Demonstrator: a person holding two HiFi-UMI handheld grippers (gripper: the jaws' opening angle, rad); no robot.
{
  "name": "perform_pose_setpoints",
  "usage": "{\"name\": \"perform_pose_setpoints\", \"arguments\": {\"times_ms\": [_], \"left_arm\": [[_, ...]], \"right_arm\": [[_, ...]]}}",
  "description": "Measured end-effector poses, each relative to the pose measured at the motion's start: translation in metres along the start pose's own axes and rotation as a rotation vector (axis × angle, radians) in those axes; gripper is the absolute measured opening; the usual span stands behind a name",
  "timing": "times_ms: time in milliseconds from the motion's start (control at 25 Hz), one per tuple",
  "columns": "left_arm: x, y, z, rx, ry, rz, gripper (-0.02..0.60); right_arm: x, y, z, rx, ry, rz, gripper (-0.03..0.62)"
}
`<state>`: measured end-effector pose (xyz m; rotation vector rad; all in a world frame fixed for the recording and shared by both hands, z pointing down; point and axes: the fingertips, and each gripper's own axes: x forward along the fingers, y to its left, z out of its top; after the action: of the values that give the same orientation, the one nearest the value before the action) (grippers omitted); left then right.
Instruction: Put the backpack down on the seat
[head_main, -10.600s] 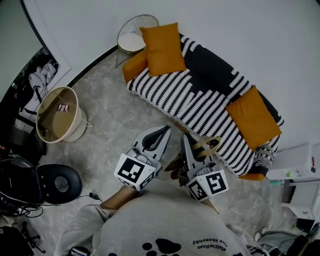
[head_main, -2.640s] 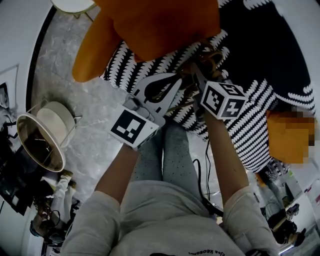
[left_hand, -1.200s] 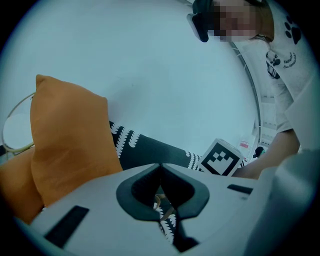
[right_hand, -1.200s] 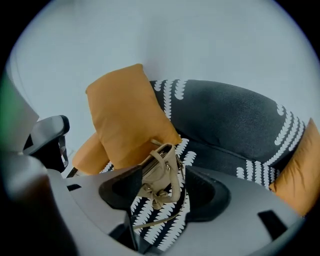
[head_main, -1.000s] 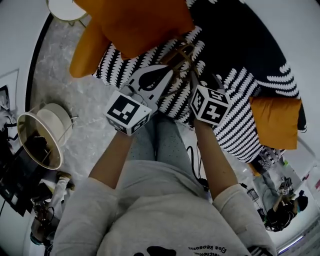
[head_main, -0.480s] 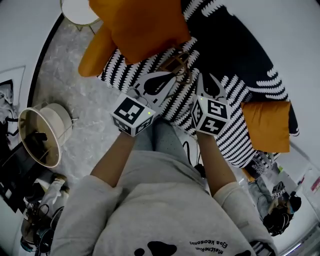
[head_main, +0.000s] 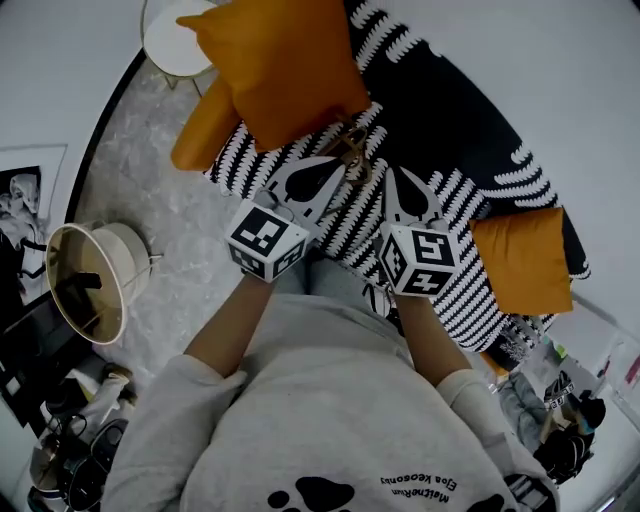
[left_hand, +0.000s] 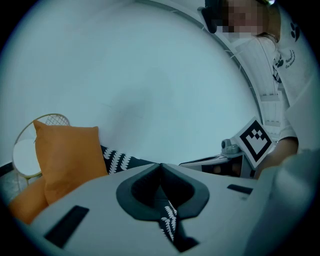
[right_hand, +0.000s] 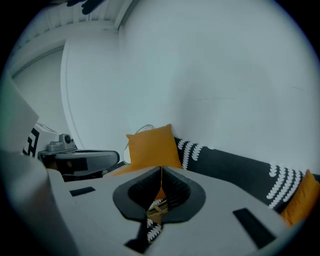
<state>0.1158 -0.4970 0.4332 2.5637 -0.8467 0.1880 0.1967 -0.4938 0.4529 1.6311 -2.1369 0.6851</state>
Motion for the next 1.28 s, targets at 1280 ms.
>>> {"name": "perform_pose_setpoints", "arguments": {"times_ms": [1280], "left_arm": [[-0.096, -0.137, 0.103, 0.203, -0.268, 0.166, 0.02]], "right_arm": [[-0.166, 0.099, 0.081, -0.216, -0.366, 0.267, 0.034]]}}
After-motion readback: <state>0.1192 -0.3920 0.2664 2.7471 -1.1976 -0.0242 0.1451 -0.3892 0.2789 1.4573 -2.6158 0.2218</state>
